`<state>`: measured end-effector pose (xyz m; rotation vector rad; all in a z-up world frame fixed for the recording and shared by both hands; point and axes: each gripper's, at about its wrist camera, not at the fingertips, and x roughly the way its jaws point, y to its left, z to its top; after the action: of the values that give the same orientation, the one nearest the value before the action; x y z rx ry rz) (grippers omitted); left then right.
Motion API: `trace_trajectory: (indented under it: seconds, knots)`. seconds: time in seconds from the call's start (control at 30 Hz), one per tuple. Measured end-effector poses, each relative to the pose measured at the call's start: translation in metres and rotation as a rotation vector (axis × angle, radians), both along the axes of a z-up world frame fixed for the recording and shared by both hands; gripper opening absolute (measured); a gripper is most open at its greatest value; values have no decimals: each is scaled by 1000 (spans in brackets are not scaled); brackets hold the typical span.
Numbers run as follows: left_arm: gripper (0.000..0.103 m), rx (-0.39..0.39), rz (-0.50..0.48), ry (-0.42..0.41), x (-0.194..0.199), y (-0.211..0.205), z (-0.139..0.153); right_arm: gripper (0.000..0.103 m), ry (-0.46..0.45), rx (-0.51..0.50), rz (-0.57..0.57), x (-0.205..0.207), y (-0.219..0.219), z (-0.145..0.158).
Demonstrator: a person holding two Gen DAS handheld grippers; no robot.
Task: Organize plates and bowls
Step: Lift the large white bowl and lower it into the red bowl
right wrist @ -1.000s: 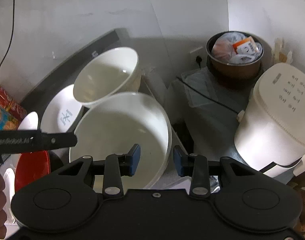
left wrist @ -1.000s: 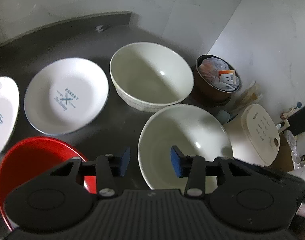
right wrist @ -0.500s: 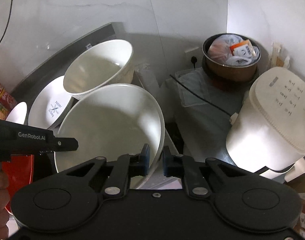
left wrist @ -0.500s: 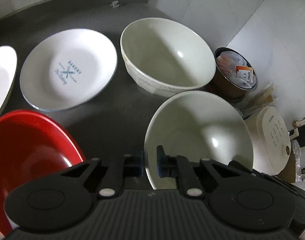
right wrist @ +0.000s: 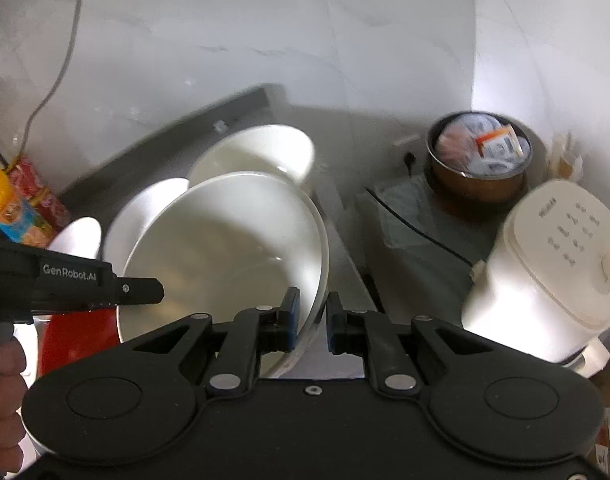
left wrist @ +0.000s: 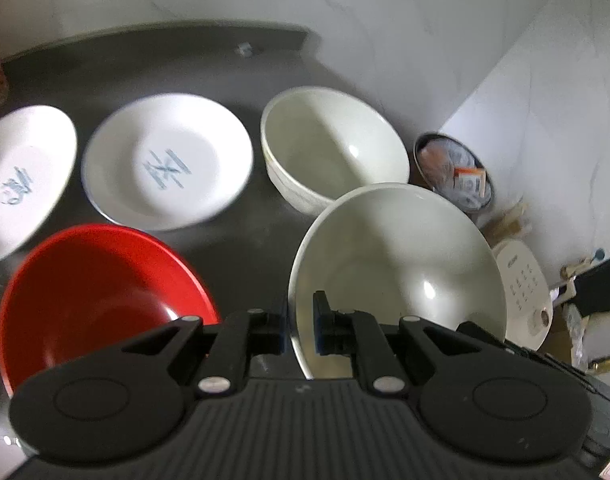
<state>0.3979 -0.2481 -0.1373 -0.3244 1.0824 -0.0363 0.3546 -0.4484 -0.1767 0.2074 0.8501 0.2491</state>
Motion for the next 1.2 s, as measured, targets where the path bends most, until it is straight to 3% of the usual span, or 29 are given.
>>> trace_trajectory:
  seconds: [0.2, 0.53, 0.97, 1.2]
  knots:
    - [11, 12, 16, -87, -15, 24, 29, 14, -64, 9, 23, -12, 20, 22]
    - [11, 11, 97, -107, -30, 75, 47, 15, -104, 17, 99, -20, 66, 40]
    - [11, -3, 172, -71, -45, 133, 41, 16, -84, 10, 183, -24, 118, 41]
    - [11, 1, 197, -16, -52, 154, 32, 16, -27, -3, 239, -24, 144, 29]
